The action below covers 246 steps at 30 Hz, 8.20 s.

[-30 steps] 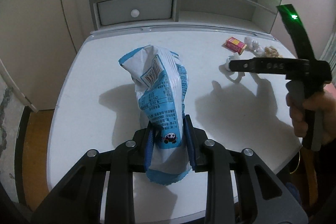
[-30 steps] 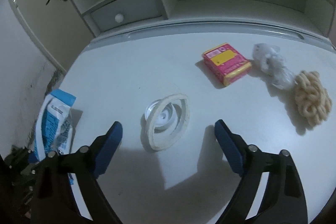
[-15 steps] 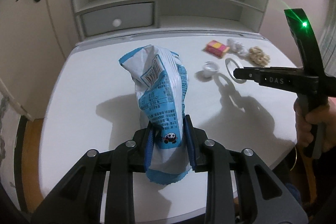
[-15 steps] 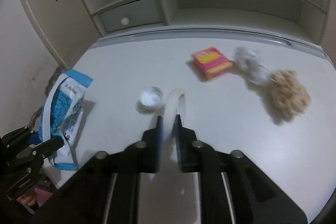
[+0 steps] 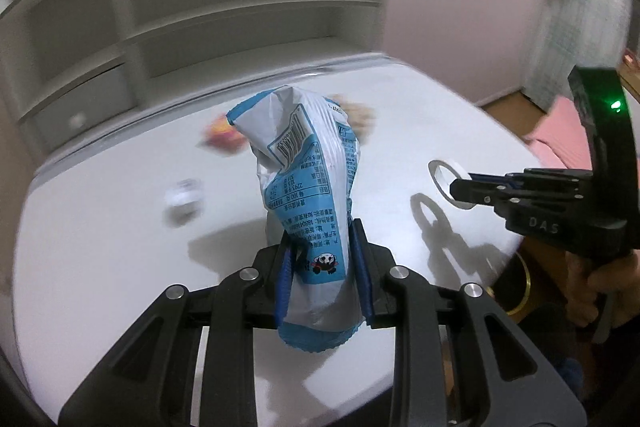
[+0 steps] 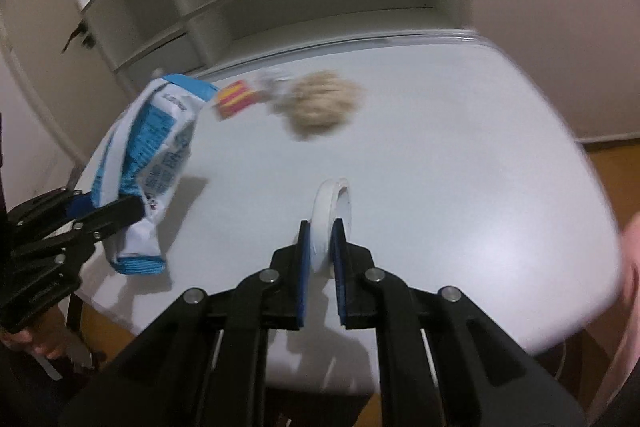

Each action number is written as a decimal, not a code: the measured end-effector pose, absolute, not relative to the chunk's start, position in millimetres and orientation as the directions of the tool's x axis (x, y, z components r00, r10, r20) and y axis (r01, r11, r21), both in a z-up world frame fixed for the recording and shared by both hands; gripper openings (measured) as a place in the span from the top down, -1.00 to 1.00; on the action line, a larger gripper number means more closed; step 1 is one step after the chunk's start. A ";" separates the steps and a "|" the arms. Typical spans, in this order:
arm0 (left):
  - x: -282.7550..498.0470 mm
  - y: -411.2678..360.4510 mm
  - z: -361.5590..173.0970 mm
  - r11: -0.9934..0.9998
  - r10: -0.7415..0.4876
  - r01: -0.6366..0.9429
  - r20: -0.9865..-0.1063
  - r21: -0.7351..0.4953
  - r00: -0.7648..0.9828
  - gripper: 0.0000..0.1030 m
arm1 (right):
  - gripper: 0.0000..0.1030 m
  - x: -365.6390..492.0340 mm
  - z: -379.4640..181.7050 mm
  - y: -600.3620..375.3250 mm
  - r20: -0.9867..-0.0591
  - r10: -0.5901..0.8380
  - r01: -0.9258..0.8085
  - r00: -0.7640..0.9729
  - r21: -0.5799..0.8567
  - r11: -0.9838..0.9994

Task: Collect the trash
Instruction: 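Carry the chip bag and tape roll over the bin and open both tools, then move both open tools back to the desk pile, then grasp the small white cup with the left tool while the right tool grasps the beige twisted snack, then carry the cup and snack over the black bin and open both tools, then move both open tools back to the desk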

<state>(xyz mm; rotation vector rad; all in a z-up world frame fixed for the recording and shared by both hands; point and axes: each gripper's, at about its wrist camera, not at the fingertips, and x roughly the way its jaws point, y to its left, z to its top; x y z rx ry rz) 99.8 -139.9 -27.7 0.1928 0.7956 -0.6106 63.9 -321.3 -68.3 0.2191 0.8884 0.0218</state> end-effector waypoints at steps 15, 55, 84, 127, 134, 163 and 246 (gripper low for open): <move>-12.9 -381.7 -36.5 0.407 -0.666 0.909 -0.708 -0.085 0.232 0.49 | 0.78 -141.4 -88.5 -525.4 -0.770 -0.218 0.551 0.600 0.200 0.810; -57.0 -576.5 -238.2 0.195 -0.507 0.967 -0.861 -0.166 -0.045 0.48 | 0.31 -213.9 -261.8 -655.6 -0.890 -0.158 0.799 0.428 0.291 0.526; -74.2 -574.0 -223.8 0.208 -0.533 0.970 -0.846 -0.125 0.005 -0.64 | -0.28 -241.1 -233.1 -653.3 -0.867 -0.274 0.825 0.417 0.234 0.514; 229.4 -73.1 -77.1 0.948 -0.168 0.319 -0.824 0.017 0.542 -0.87 | -0.86 234.9 -106.1 -277.9 -0.825 -0.097 0.174 0.557 0.002 0.985; 239.1 -76.7 -77.4 0.950 -0.161 0.311 -0.823 0.020 0.544 -0.86 | -0.87 244.8 -105.9 -274.4 -0.826 -0.099 0.171 0.555 -0.003 0.985; 148.8 -253.1 -50.2 0.797 -0.388 0.604 -0.776 -0.011 0.498 0.44 | 0.64 67.7 -59.6 -420.1 -0.742 -0.250 0.421 0.622 0.049 0.906; -72.9 -580.8 -224.3 0.230 -0.529 0.963 -0.849 -0.144 -0.001 -0.68 | -0.38 -233.5 -243.5 -657.6 -0.873 -0.333 0.858 0.356 0.164 0.487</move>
